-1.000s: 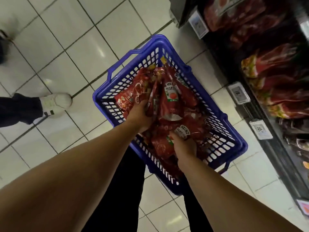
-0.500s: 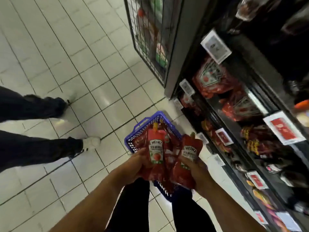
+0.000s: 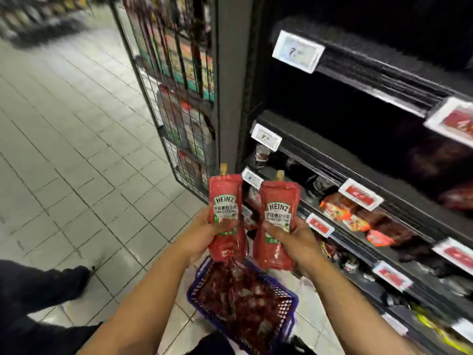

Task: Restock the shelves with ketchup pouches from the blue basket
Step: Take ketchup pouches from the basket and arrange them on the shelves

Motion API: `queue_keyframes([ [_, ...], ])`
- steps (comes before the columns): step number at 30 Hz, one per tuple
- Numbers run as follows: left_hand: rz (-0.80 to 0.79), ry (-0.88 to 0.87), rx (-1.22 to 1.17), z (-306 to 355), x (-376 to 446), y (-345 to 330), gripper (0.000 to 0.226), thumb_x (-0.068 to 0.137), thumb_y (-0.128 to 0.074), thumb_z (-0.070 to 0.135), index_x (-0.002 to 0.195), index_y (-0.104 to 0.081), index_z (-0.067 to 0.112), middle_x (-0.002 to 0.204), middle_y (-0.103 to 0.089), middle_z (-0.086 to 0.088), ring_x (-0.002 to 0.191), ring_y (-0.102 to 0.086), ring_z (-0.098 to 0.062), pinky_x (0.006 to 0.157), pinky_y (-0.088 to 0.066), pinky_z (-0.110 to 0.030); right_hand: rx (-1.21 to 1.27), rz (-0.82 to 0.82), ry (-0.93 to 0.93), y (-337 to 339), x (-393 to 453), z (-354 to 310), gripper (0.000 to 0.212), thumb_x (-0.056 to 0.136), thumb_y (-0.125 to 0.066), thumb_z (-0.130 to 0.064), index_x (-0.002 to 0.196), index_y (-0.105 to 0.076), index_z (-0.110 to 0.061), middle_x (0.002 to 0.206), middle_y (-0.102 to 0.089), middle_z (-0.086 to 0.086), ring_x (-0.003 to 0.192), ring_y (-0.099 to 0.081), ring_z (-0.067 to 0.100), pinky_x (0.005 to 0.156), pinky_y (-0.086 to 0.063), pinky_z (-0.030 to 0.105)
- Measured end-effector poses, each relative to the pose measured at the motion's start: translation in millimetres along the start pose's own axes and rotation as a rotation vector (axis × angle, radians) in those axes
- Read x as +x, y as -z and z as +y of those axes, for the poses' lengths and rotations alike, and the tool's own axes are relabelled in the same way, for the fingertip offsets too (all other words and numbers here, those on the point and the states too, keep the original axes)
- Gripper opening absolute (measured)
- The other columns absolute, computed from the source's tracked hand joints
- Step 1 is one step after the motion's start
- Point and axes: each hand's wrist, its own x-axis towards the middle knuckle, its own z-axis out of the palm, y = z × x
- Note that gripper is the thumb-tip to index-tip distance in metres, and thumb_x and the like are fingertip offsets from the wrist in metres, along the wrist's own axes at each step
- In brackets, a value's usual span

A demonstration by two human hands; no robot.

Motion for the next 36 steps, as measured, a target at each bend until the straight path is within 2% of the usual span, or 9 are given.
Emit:
queue_keyframes([
  [2,-0.073,-0.051,0.022,26,0,-10,0.051,0.084,-0.072,-0.004,0.132,-0.056,0.004,0.12,-0.069,-0.023,0.109,-0.068,-0.041,0.095,-0.055,-0.053,0.029,0.023,0.054,4,-9,-29,0.058,0.054,-0.092,-0.052,0.102,-0.074,-0.026,0.098,-0.079,0.005,0.083,-0.077,0.025,0.071,-0.061,0.037],
  [5,-0.086,-0.105,0.037,60,1,-28,0.059,0.073,-0.08,0.005,0.127,-0.059,0.014,0.113,-0.074,-0.015,0.103,-0.071,-0.033,0.086,-0.059,-0.044,0.044,0.057,0.15,14,-23,-70,0.043,0.06,-0.089,-0.051,0.097,-0.075,-0.036,0.098,-0.079,0.001,0.084,-0.077,0.021,0.066,-0.06,0.03],
  [10,-0.109,-0.226,0.064,102,0,-61,0.055,0.061,-0.092,0.02,0.109,-0.07,0.035,0.111,-0.075,-0.012,0.1,-0.073,-0.03,0.078,-0.06,-0.038,-0.014,0.047,0.324,41,-46,-126,0.015,0.086,-0.077,-0.042,0.099,-0.074,-0.035,0.092,-0.079,-0.005,0.079,-0.076,0.014,0.061,-0.056,0.02],
  [14,-0.069,-0.345,0.165,128,-6,-94,0.064,0.055,-0.098,0.043,0.11,-0.068,0.037,0.111,-0.075,-0.007,0.099,-0.074,-0.026,0.078,-0.061,-0.037,0.04,-0.001,0.403,66,-65,-165,0.034,0.094,-0.064,-0.052,0.098,-0.074,-0.019,0.092,-0.078,0.008,0.081,-0.076,0.024,0.067,-0.058,0.031],
  [20,0.023,-0.452,0.206,150,-7,-130,0.054,0.054,-0.097,0.04,0.099,-0.07,0.031,0.1,-0.076,-0.009,0.089,-0.075,-0.028,0.076,-0.062,-0.041,0.025,0.002,0.421,88,-77,-191,0.035,0.091,-0.061,-0.052,0.101,-0.074,-0.021,0.096,-0.078,0.008,0.09,-0.076,0.028,0.088,-0.059,0.052],
  [27,-0.029,-0.588,0.299,202,18,-138,0.05,0.05,-0.096,0.029,0.089,-0.067,0.018,0.084,-0.074,-0.009,0.074,-0.071,-0.018,0.066,-0.059,-0.033,0.06,0.072,0.481,79,-77,-220,0.03,0.086,-0.064,-0.058,0.097,-0.074,-0.031,0.094,-0.078,0.008,0.087,-0.076,0.029,0.075,-0.063,0.041],
  [29,-0.067,-0.627,0.317,225,29,-136,0.046,0.051,-0.095,0.029,0.088,-0.068,0.022,0.084,-0.075,-0.007,0.074,-0.07,-0.016,0.066,-0.06,-0.033,0.111,0.121,0.497,71,-74,-230,0.03,0.086,-0.065,-0.058,0.097,-0.073,-0.031,0.095,-0.078,0.009,0.087,-0.076,0.03,0.075,-0.063,0.043],
  [33,-0.158,-0.703,0.376,276,51,-139,0.039,0.052,-0.093,0.035,0.083,-0.069,0.035,0.079,-0.074,0.005,0.07,-0.07,-0.007,0.06,-0.053,-0.02,0.193,0.212,0.499,52,-71,-246,0.033,0.082,-0.066,-0.058,0.093,-0.074,-0.028,0.095,-0.078,0.01,0.087,-0.076,0.029,0.076,-0.063,0.046],
  [36,-0.217,-0.681,0.391,317,71,-152,0.038,0.053,-0.093,0.034,0.083,-0.07,0.035,0.082,-0.076,0.004,0.072,-0.072,-0.009,0.061,-0.055,-0.022,0.21,0.275,0.487,47,-69,-255,0.035,0.082,-0.065,-0.058,0.092,-0.075,-0.026,0.094,-0.078,0.01,0.085,-0.077,0.028,0.073,-0.063,0.043],
])
